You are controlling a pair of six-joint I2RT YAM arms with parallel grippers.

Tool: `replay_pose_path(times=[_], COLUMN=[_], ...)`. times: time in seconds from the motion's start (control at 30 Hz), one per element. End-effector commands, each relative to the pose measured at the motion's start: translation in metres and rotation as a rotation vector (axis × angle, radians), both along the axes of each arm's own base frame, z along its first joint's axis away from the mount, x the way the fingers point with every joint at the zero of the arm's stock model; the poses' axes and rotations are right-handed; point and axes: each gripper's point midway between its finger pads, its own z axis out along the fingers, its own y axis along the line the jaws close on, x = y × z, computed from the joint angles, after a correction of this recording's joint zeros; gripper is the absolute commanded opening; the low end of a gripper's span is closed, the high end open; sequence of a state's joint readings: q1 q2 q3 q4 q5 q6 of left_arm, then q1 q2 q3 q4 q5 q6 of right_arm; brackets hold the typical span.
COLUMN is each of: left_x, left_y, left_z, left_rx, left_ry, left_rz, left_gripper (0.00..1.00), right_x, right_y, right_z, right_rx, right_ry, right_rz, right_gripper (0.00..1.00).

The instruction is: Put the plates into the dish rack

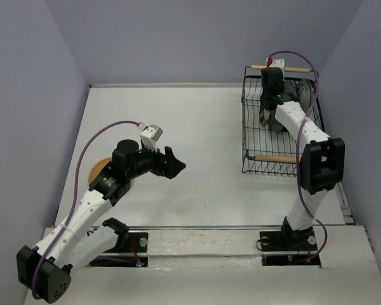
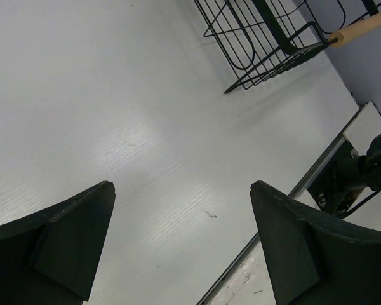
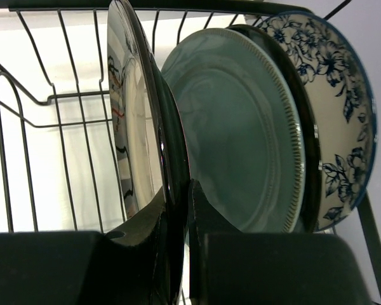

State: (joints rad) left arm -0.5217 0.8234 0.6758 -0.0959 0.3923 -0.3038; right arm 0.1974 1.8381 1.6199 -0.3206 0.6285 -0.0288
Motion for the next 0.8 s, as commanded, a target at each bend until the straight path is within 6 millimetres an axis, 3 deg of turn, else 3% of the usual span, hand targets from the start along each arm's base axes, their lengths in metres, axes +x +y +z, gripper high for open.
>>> replay_pose_path(times=[0.0, 0.33, 0.47, 0.57, 0.77], left_x=[0.005, 0.007, 0.007, 0.008, 0.01], left_y=[-0.003, -0.002, -0.002, -0.001, 0.002], left_z=[0.027, 0.025, 0.026, 0.025, 0.027], left_rx=[-0.029, -0.027, -0.028, -0.027, -0.032], left_ry=[-0.068, -0.064, -0.063, -0.062, -0.066], left_rz=[-0.012, -0.005, -0.003, 0.001, 0.014], left_gripper=[0.99, 0.99, 0.99, 0.99, 0.99], right_x=[0.025, 0.038, 0.044, 0.05, 0.051], right_y=[0.001, -0.001, 0.002, 0.005, 0.006], right_z=[0.057, 0.027, 0.024, 0.028, 0.031], right_rx=[0.063, 0.071, 0.071, 0.038, 0.033], right_ry=[-0.257, -0.218, -0.224, -0.23, -0.231], right_rz=[-0.028, -0.051, -0.03, 0.011, 0.023], right_gripper=[0.07, 0.07, 0.07, 0.11, 0.33])
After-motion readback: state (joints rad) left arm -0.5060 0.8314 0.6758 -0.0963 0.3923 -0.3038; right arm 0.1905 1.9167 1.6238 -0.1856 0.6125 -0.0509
